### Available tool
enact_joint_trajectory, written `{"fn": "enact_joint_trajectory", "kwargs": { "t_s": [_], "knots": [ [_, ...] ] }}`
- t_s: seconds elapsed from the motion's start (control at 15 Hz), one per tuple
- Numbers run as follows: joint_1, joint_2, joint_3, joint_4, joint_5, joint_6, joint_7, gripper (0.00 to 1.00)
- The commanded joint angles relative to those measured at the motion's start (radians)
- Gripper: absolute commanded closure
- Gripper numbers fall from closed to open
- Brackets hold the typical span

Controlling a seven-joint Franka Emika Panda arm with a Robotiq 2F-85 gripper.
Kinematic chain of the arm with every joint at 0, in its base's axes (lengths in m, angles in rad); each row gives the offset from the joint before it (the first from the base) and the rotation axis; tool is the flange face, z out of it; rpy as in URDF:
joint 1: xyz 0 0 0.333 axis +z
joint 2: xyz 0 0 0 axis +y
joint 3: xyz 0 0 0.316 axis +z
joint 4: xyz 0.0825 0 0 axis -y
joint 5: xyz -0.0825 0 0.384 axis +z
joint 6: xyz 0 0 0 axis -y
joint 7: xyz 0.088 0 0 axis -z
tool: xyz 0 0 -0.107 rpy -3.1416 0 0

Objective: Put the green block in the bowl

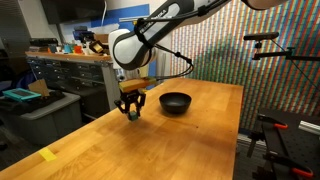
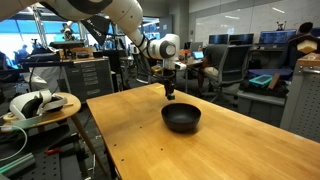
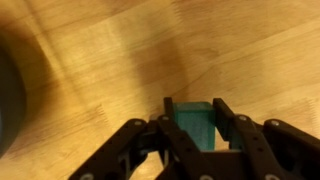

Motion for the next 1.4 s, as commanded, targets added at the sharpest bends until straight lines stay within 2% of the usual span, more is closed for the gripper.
{"fn": "enact_joint_trajectory", "kwargs": {
  "t_s": [0.0,0.27,0.67,1.33],
  "knots": [
    [0.004,-0.06,-0.017,-0.042,0.004,0.03,-0.01,0.82],
    [-0.003,-0.139,-0.034,-0.131,0.002,0.085,-0.004,0.82],
    [0.008,-0.301,-0.085,-0.346,-0.026,0.184,0.027,0.82],
    [-0.007,-0.572,-0.119,-0.662,-0.12,0.186,0.093,0.82]
  ]
}}
